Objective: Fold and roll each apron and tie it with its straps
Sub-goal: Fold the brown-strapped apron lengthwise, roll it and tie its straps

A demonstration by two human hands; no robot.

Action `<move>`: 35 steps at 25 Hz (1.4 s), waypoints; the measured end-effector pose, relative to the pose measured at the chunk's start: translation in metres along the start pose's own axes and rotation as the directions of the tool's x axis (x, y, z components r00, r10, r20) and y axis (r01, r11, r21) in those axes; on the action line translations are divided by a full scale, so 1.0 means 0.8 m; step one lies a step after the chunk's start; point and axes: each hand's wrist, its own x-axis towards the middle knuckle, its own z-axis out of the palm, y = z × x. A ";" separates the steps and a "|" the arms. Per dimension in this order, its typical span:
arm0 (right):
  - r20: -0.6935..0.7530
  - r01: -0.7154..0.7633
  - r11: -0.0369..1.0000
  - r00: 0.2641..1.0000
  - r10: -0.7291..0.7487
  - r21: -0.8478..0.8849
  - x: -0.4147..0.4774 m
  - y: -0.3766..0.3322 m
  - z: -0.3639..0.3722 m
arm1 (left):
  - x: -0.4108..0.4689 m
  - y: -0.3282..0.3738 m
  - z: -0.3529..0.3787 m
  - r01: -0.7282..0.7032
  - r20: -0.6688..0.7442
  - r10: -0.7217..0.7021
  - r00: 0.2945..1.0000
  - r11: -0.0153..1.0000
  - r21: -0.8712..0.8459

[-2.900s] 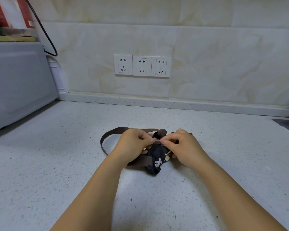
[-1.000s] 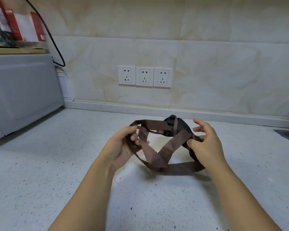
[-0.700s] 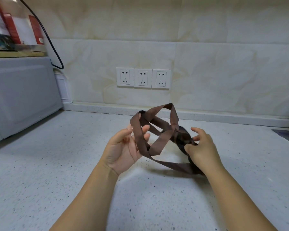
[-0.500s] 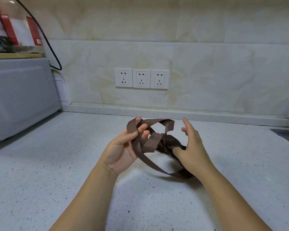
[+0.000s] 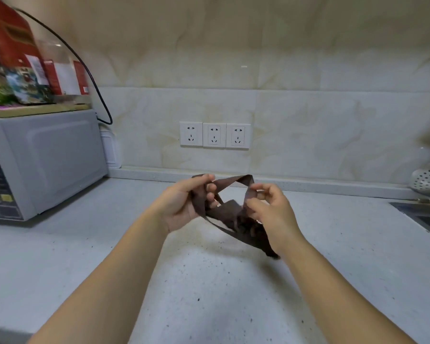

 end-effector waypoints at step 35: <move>0.585 0.168 0.935 0.810 0.049 -0.311 -0.080 -0.196 0.032 | -0.159 0.131 0.080 -0.101 0.074 0.127 0.989 0.225 0.969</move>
